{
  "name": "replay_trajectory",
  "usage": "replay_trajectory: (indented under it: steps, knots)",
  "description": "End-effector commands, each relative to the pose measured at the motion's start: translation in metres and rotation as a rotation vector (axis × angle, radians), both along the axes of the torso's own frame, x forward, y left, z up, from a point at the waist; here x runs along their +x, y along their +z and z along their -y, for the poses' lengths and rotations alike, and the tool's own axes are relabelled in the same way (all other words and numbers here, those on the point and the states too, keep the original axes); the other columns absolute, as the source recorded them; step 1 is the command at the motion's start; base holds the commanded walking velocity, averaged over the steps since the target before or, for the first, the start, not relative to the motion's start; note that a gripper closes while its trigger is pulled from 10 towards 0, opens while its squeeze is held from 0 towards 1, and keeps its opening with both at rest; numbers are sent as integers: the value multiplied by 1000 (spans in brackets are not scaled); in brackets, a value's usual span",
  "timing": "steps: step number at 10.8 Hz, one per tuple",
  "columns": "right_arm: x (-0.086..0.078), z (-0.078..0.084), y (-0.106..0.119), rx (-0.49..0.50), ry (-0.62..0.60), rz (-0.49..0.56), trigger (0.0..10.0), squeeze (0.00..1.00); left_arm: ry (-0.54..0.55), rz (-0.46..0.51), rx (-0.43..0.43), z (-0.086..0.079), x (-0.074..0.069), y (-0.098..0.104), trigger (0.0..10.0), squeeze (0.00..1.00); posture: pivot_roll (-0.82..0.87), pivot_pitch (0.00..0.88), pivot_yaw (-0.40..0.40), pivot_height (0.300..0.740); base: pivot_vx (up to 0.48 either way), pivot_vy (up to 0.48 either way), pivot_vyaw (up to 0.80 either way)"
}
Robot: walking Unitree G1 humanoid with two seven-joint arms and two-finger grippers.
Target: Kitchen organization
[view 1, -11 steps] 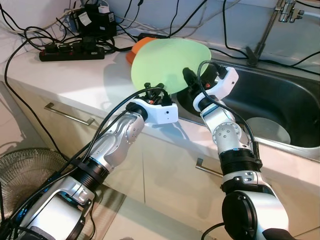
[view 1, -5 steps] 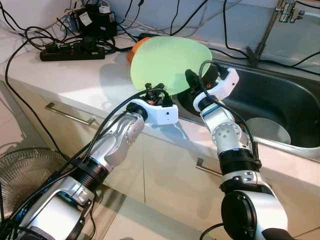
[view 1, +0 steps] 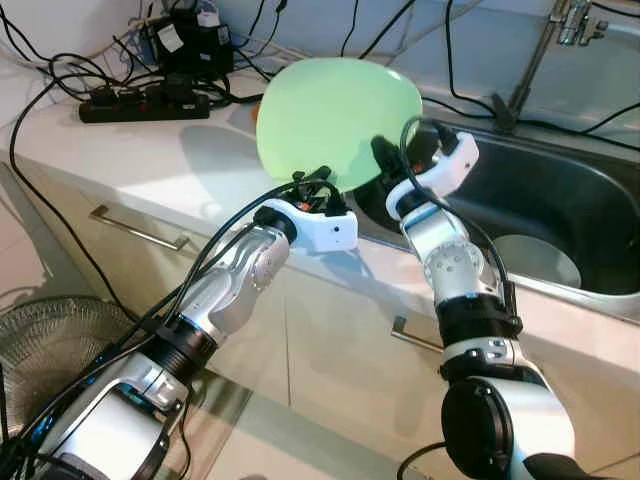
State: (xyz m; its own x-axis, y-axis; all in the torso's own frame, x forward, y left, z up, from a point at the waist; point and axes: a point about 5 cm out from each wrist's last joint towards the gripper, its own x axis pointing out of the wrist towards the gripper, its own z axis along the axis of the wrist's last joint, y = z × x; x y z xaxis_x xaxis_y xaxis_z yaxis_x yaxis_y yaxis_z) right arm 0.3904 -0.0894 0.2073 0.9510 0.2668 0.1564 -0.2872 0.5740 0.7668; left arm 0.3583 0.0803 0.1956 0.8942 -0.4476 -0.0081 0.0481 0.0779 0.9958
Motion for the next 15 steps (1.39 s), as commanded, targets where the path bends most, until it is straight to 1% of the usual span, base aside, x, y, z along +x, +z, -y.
replay_trajectory:
  steps: [1, 2, 3, 5, 6, 7, 8, 9, 10, 11, 12, 13, 14, 15]
  knots:
    - [3, 5, 4, 9, -34, -2, 0, 0, -19, 43, -28, 2, 0, 14, 10000, 1000, 243, 0, -23, 740, 0, 0, 0]
    - [3, 7, 4, 28, -52, -5, 0, 0, -23, 43, -28, 2, 0, 15, 10000, 1000, 244, 0, -23, 740, 0, 0, 0]
    - [5, 13, 6, 67, -91, -9, 0, 0, -30, 45, -32, 3, -1, 15, 10000, 1000, 245, 0, -23, 740, 0, 0, 0]
    - [11, 31, 11, 151, -193, -30, 0, 0, -49, 52, -51, 5, -4, 17, 10000, 1000, 247, 0, -23, 740, 0, 0, 0]
    - [13, 42, 14, 177, -246, -29, 0, 0, -56, 53, -68, 6, -5, 17, 10000, 1000, 247, 0, -23, 740, 0, 0, 0]
    - [15, 63, 21, 222, -348, -16, 0, 0, -63, 50, -102, 7, -6, 18, 10000, 0, 251, 0, -25, 740, 0, 0, 0]
    - [15, 81, 25, 242, -435, 1, 0, 0, -63, 41, -136, 7, -7, 18, 10000, 0, 251, 0, -25, 740, 0, 0, 0]
    - [13, 102, 28, 223, -540, 15, 0, 0, -58, -17, -239, 5, -8, 17, 10000, 0, 254, 0, -29, 740, 0, 0, 0]
    - [11, 114, 30, 190, -600, 28, 0, 0, -55, -89, -381, 4, -9, 17, 10000, 0, 254, 0, -29, 740, 0, 0, 0]
    - [9, 127, 32, 100, -672, 46, 0, 0, -56, -197, -574, 3, -12, 17, 10000, 0, 258, 0, -30, 740, 0, 0, 0]
    - [7, 134, 34, -48, -740, 55, 10000, 0, -73, -366, -765, 4, -16, 12, 10000, 0, 263, 0, -31, 740, 0, 0, 0]
    - [7, 132, 35, -191, -767, 79, 10000, 0, -92, -508, -908, 8, -21, 7, 10000, 0, 264, 0, -32, 740, 0, 0, 0]
    - [9, 123, 33, -324, -751, 92, 10000, 0, -107, -597, -1027, 10, -25, 5, 10000, 0, 264, 0, -32, 740, 0, 0, 0]
    - [12, 114, 25, -449, -722, 79, 10000, 0, -113, -640, -1080, 11, -26, 4, 10000, 0, 269, 0, -35, 740, 0, 0, 0]
